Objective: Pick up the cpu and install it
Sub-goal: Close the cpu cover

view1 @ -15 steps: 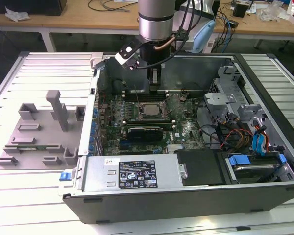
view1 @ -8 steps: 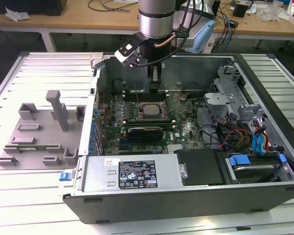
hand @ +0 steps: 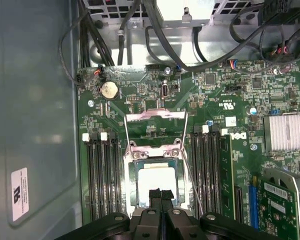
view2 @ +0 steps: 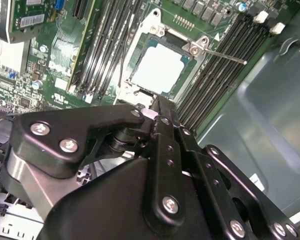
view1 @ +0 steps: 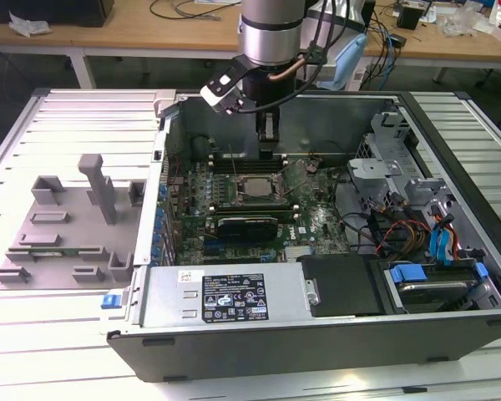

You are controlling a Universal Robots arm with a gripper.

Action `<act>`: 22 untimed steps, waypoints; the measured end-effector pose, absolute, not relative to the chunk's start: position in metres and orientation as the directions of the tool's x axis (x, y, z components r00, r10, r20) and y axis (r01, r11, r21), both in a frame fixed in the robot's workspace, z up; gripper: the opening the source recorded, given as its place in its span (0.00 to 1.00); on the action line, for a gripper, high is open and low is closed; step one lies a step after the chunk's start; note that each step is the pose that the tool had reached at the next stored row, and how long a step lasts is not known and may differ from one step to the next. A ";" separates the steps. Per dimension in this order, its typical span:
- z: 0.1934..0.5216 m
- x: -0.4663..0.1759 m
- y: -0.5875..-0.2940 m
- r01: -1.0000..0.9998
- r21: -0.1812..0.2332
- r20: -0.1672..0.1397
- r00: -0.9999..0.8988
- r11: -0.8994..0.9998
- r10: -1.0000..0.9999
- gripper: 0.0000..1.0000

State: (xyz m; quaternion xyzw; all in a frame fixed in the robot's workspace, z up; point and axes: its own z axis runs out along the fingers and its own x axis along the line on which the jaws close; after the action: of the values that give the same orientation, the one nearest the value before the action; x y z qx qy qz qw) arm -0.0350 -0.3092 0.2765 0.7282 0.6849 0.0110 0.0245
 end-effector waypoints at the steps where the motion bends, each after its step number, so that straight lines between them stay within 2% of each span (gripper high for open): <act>1: 0.276 -0.033 -0.309 0.997 0.051 -0.018 0.062 -0.061 0.998 0.11; 22: 0.276 0.013 -0.309 0.997 0.051 -0.018 0.062 -0.061 0.998 0.11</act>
State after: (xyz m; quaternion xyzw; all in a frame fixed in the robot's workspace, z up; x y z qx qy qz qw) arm 0.0128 -0.3093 0.2765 0.7281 0.6849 0.0110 0.0245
